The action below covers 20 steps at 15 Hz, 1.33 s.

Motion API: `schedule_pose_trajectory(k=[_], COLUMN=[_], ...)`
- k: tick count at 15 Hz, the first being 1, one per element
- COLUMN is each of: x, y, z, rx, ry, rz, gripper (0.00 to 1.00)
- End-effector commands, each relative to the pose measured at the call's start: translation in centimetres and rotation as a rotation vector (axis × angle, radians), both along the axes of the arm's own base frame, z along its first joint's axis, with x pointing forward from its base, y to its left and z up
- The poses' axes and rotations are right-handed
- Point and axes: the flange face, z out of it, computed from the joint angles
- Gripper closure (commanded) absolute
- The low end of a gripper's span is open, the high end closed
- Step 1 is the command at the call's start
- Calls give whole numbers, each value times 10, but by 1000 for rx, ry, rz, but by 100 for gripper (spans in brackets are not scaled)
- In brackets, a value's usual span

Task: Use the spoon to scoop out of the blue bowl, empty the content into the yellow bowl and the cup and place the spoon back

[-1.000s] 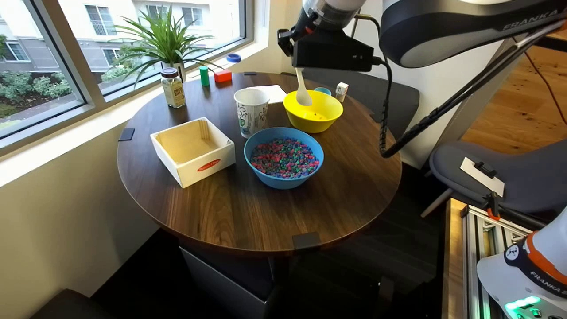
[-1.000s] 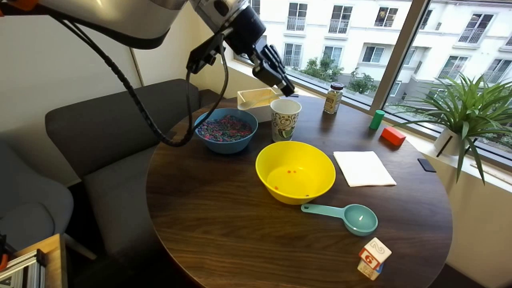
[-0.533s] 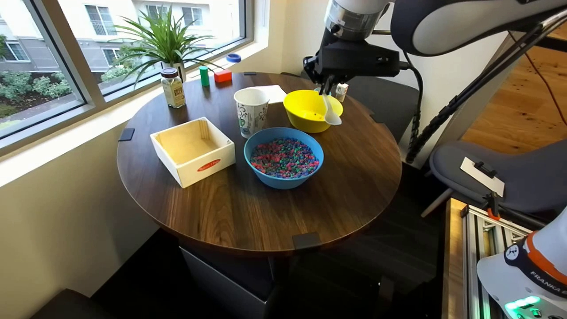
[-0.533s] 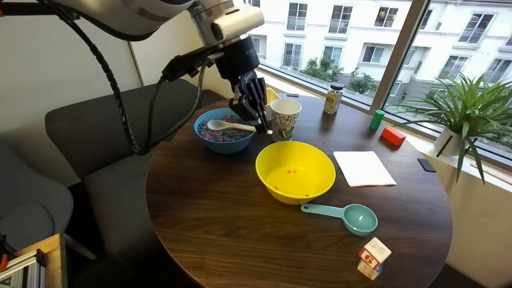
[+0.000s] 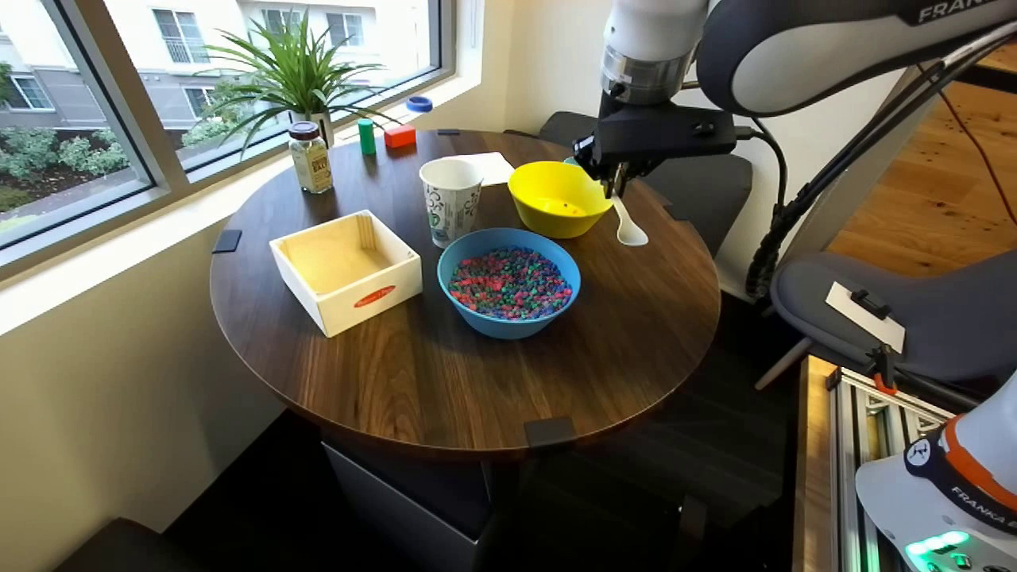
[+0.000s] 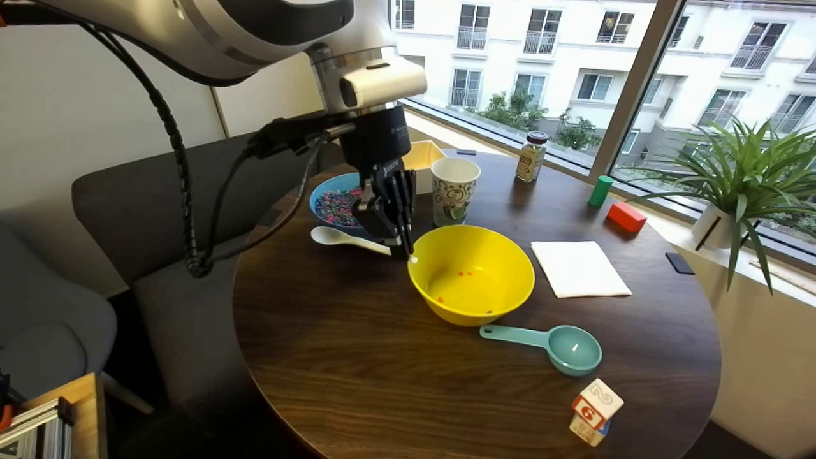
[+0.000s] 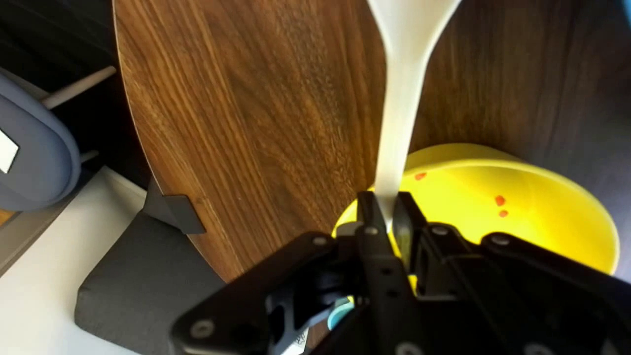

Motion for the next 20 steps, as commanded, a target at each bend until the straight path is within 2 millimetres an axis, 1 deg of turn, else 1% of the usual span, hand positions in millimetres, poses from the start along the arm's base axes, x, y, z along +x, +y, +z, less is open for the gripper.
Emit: schedule_pose_trajectory(k=[1,10,12,20], x=[-11,-23,-25,-26], y=[-5,-4,-2,-5], z=[-17,-51,-58,-90], rx=[42,58,45,17], ry=[55,99,86,49], rz=[-5,-54,-41,-41], gripper=[97,97,97,97])
